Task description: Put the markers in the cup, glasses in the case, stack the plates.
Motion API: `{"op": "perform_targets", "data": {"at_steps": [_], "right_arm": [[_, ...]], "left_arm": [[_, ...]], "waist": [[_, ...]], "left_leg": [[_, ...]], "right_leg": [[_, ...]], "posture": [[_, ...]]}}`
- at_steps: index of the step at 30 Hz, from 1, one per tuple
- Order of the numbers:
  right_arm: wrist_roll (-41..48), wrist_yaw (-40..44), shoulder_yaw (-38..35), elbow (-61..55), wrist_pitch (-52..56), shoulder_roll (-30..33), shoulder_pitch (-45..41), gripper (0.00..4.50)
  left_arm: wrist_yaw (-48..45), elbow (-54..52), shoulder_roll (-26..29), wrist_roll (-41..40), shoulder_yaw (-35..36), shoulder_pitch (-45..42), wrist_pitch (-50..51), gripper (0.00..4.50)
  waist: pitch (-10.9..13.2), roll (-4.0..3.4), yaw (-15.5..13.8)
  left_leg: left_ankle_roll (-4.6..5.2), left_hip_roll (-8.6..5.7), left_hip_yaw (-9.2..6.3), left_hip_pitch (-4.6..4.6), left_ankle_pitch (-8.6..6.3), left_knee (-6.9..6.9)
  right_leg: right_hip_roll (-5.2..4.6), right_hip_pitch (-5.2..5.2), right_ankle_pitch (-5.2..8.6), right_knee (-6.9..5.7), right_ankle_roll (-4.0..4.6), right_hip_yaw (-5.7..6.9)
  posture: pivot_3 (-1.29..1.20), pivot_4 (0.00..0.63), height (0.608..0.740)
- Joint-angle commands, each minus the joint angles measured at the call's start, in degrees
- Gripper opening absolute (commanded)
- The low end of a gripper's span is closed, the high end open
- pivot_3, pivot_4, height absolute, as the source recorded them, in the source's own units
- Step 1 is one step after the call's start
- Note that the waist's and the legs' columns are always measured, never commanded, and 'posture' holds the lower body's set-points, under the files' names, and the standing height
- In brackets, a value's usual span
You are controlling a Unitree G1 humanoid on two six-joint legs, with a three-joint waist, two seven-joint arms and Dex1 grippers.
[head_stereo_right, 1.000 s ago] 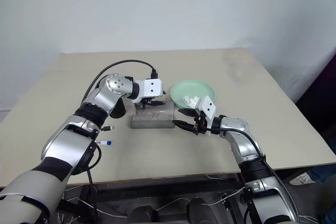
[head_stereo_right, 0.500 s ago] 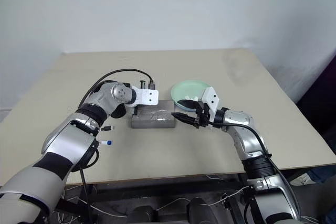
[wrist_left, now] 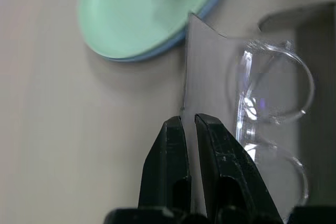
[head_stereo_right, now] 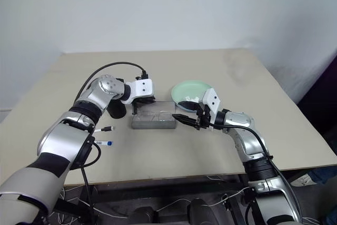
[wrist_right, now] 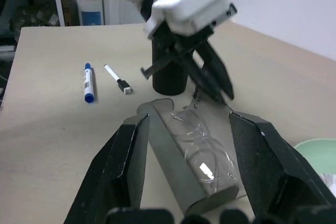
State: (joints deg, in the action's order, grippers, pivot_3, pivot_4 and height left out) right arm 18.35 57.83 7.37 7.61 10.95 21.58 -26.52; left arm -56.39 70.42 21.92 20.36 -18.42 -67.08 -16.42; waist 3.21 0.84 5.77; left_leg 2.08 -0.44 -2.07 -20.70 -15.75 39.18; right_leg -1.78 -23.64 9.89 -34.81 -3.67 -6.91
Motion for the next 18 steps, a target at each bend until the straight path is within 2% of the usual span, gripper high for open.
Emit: {"op": "perform_targets", "data": {"at_steps": [1,7,12,15,18], "right_arm": [[0.3,0.3,-0.4,-0.6,-1.1,-0.4,-1.5,2.63],[0.1,0.1,-0.3,-0.3,-1.4,-0.9,-1.8,2.63],[0.2,-0.7,-0.6,-1.1,-1.2,-0.9,-1.2,2.63],[0.3,-1.1,-0.9,-1.8,-1.0,-0.6,-0.5,2.63],[0.4,-1.4,-1.0,-2.1,-0.9,-0.5,-0.2,2.63]], "left_arm": [[5.5,-0.7,1.0,2.0,-0.6,-3.1,0.0,0.31],[11.9,1.6,0.7,9.1,-6.5,-2.1,-2.0,0.31],[11.2,3.0,0.0,11.0,-8.8,-1.0,-3.7,0.31],[4.4,2.9,-0.2,7.4,-6.1,-0.6,-3.6,0.31],[-7.4,0.9,1.1,2.8,-3.3,0.4,-4.4,0.31]], "waist": [[0.0,0.00,0.0],[0.0,0.00,0.0],[0.0,0.00,0.0],[0.0,0.00,0.0],[0.0,-0.01,0.0]], "left_leg": [[0.00,0.00,0.00,0.00,0.00,0.00],[0.00,-0.01,0.01,0.01,0.00,0.00],[0.00,-0.01,0.02,0.00,0.00,0.00],[0.00,-0.01,0.02,0.01,0.00,0.00],[0.00,-0.01,0.02,0.02,0.00,0.00]], "right_leg": [[0.00,0.00,0.00,0.00,0.00,0.00],[0.00,0.01,0.00,0.00,0.00,-0.01],[0.00,0.01,0.00,0.01,-0.01,-0.01],[0.00,0.02,0.00,0.01,0.00,-0.01],[0.00,0.03,0.00,0.00,0.00,-0.01]], "posture": [[0.00,0.000,0.737],[0.00,0.000,0.737],[0.00,0.000,0.737],[0.00,0.000,0.737],[0.00,0.000,0.737]]}}
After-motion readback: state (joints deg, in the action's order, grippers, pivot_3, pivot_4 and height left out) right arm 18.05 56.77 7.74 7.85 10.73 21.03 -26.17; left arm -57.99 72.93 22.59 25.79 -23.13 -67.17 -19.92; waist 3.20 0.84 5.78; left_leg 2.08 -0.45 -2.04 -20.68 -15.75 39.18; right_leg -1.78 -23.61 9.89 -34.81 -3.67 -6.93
